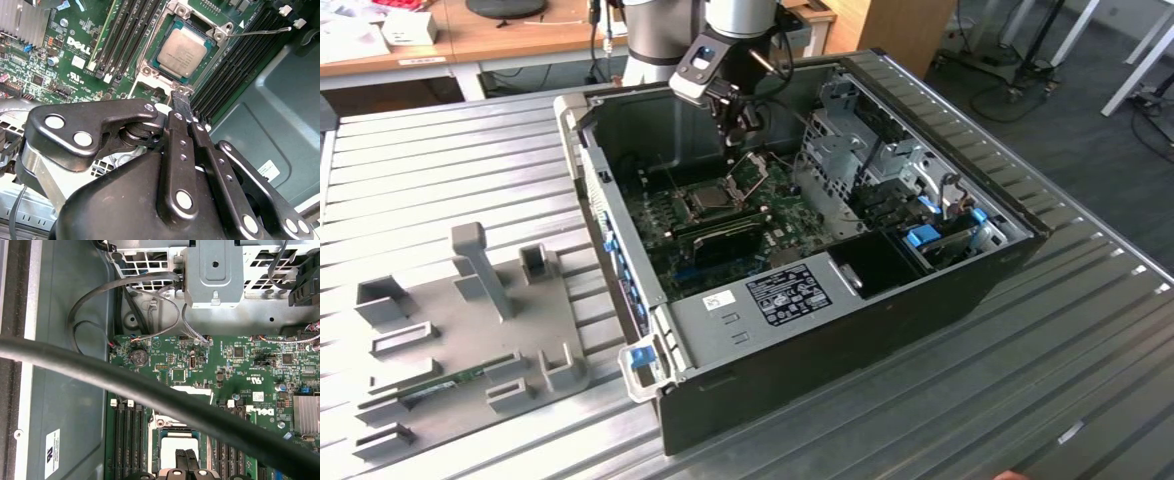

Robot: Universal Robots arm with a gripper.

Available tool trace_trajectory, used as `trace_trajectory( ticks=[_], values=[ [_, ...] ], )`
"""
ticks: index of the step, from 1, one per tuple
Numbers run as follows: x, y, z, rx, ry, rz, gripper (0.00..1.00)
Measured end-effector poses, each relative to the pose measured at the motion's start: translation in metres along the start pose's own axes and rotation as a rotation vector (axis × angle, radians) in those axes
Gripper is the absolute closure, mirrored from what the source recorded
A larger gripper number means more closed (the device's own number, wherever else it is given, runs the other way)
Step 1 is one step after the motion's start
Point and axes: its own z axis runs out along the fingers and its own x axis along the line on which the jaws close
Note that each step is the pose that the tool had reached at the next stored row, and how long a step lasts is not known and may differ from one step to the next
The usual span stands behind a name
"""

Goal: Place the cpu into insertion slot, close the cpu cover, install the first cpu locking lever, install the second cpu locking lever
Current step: 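Close the cpu cover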

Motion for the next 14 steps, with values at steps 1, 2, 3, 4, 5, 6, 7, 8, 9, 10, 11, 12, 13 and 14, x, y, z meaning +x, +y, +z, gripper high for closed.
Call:
trace_trajectory(
  ticks=[1, 2, 3, 4, 5, 6, 7, 8, 9, 10, 11, 12, 13, 14],
  values=[
    [0.0000, 0.0001, 0.0000, 0.0000, 0.0000, 0.000, 0.90],
    [0.0000, 0.0001, 0.0000, -0.0001, 0.0000, 0.000, 0.90],
    [0.0000, 0.0001, 0.0000, 0.0000, 0.0000, 0.000, 0.90],
    [0.0000, 0.0002, 0.0000, 0.0000, 0.0000, 0.000, 0.90],
    [0.0000, 0.0005, 0.0000, 0.0000, 0.0000, 0.000, 0.90],
    [0.0000, 0.0008, 0.0001, -0.0001, 0.0001, 0.000, 0.90],
    [0.0000, 0.0012, 0.0001, -0.0001, 0.0000, 0.000, 0.90],
    [0.0000, 0.0018, 0.0001, 0.0000, 0.0001, 0.000, 0.90],
    [0.0000, 0.0024, 0.0002, -0.0001, 0.0001, 0.000, 0.90],
    [0.0000, 0.0030, 0.0002, -0.0001, 0.0001, 0.000, 0.90],
    [0.0000, 0.0036, 0.0002, 0.0000, 0.0000, 0.000, 0.90],
    [0.0000, 0.0043, 0.0003, 0.0000, 0.0000, 0.000, 0.90],
    [0.0000, 0.0050, 0.0003, 0.0000, 0.0000, 0.000, 0.90],
    [0.0000, 0.0056, 0.0004, -0.0001, 0.0001, 0.000, 0.90]
  ],
)
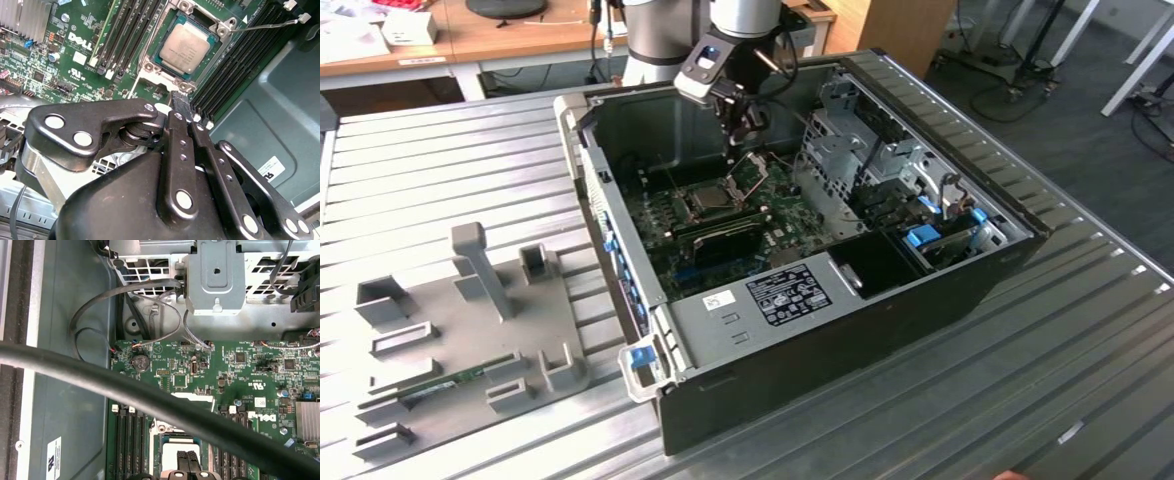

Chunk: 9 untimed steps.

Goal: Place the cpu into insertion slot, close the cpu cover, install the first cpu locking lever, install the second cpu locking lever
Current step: 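Close the cpu cover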

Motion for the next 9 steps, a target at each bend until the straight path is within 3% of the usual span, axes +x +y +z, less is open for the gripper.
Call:
trace_trajectory(
  ticks=[9],
  values=[
    [0.0000, 0.0012, 0.0000, 0.0000, 0.0000, 0.000, 0.90]
  ],
)
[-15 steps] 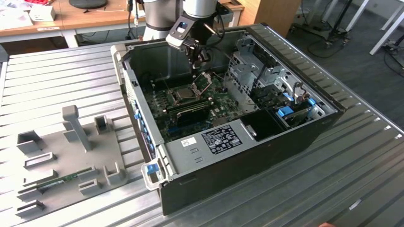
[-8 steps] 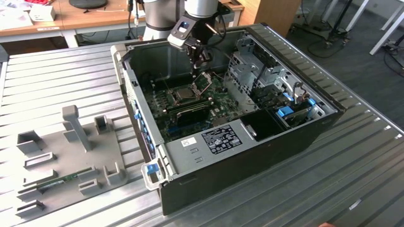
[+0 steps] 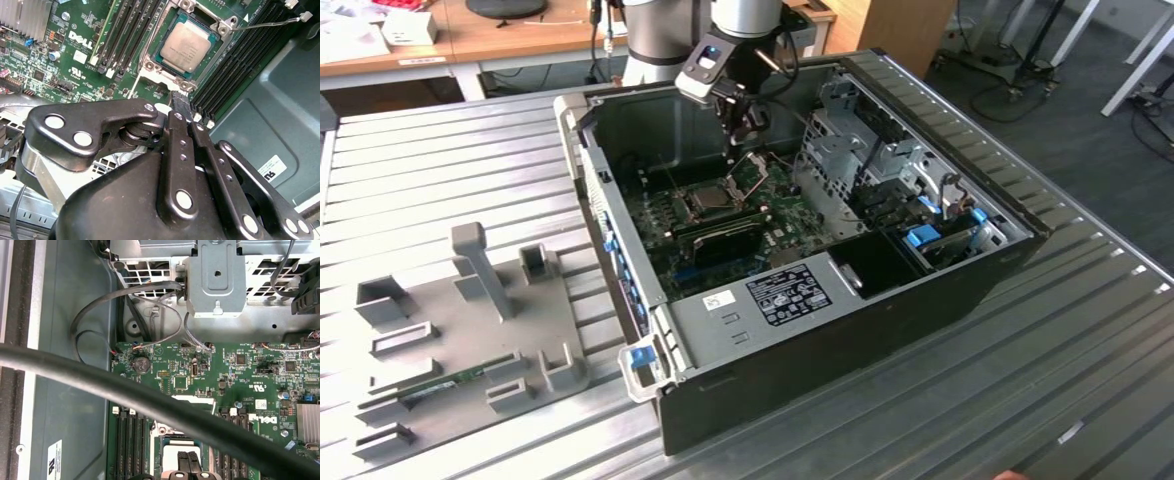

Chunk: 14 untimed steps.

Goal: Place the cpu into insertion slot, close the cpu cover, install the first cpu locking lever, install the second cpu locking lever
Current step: 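Close the cpu cover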

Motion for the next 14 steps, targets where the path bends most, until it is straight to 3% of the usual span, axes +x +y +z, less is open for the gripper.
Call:
trace_trajectory(
  ticks=[14],
  values=[
    [0.0000, 0.0109, 0.0009, 0.0001, -0.0002, 0.000, 0.90]
  ],
)
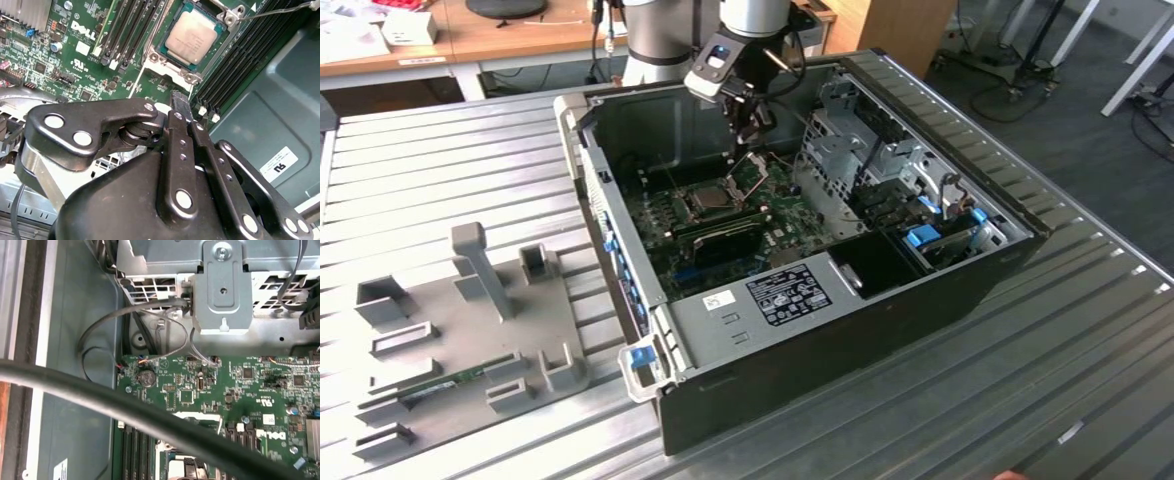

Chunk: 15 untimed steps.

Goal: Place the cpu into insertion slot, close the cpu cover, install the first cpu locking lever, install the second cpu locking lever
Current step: 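Close the cpu cover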

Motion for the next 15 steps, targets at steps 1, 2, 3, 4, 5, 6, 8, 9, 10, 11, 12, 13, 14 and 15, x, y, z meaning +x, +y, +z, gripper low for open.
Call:
trace_trajectory(
  ticks=[1, 2, 3, 4, 5, 6, 8, 9, 10, 11, 12, 13, 14, 15],
  values=[
    [0.0000, 0.0008, 0.0001, 0.0000, 0.0001, 0.000, 0.90],
    [0.0000, 0.0016, 0.0002, 0.0000, 0.0001, 0.000, 0.90],
    [0.0000, 0.0024, 0.0003, 0.0000, 0.0001, 0.000, 0.90],
    [0.0000, 0.0033, 0.0004, -0.0001, 0.0001, 0.000, 0.90],
    [0.0000, 0.0040, 0.0004, -0.0001, 0.0001, 0.000, 0.90],
    [0.0000, 0.0047, 0.0005, -0.0001, 0.0001, 0.000, 0.90],
    [0.0000, 0.0059, 0.0006, 0.0000, 0.0001, 0.000, 0.90],
    [0.0000, 0.0064, 0.0006, -0.0001, 0.0001, 0.000, 0.90],
    [0.0000, 0.0069, 0.0007, 0.0000, 0.0001, 0.000, 0.90],
    [0.0000, 0.0075, 0.0007, 0.0000, 0.0001, 0.000, 0.90],
    [0.0000, 0.0079, 0.0008, -0.0001, 0.0001, 0.000, 0.90],
    [0.0000, 0.0083, 0.0008, -0.0001, 0.0002, 0.000, 0.90],
    [0.0000, 0.0086, 0.0008, -0.0001, 0.0001, 0.000, 0.90],
    [0.0000, 0.0087, 0.0008, -0.0001, 0.0001, 0.000, 0.90]
  ],
)
